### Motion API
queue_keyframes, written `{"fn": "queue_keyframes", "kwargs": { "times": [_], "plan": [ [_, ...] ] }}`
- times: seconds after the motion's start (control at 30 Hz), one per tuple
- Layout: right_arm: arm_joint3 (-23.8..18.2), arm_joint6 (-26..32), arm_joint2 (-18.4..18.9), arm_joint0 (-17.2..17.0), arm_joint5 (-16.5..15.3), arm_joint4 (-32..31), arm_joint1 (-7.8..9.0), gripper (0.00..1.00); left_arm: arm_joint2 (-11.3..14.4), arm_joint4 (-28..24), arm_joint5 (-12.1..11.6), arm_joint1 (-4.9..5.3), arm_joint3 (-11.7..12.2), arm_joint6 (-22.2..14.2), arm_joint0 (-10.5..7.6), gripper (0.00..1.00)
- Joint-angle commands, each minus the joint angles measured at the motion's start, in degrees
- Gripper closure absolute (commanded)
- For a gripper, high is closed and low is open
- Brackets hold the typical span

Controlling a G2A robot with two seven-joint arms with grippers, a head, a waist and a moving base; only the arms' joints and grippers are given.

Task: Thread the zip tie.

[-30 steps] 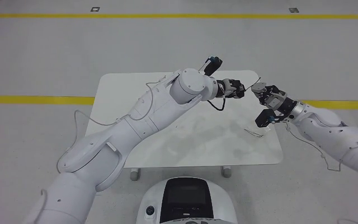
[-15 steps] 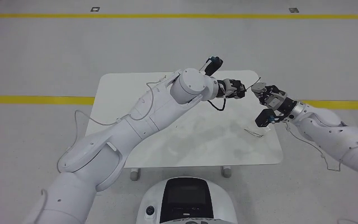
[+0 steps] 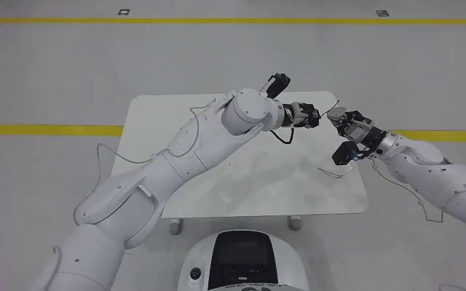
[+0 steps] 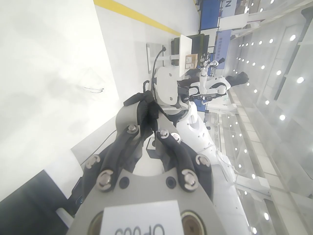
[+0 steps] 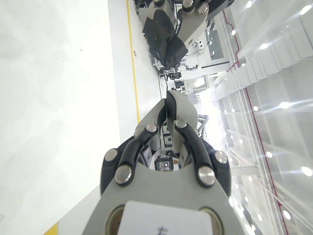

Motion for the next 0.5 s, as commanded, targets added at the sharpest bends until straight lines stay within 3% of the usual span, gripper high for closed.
{"fn": "queue_keyframes", "kwargs": {
  "times": [0.0,0.47],
  "plan": [
    [0.01,-0.04,0.00,0.00,0.00,0.00,-0.02,1.00,0.01,0.00,0.00,0.01,-0.03,-0.04,0.00,1.00],
    [0.24,-0.36,0.00,0.01,0.00,0.00,-0.17,1.00,0.15,-0.15,0.00,-0.25,0.12,-0.21,-0.38,1.00]
  ]
}}
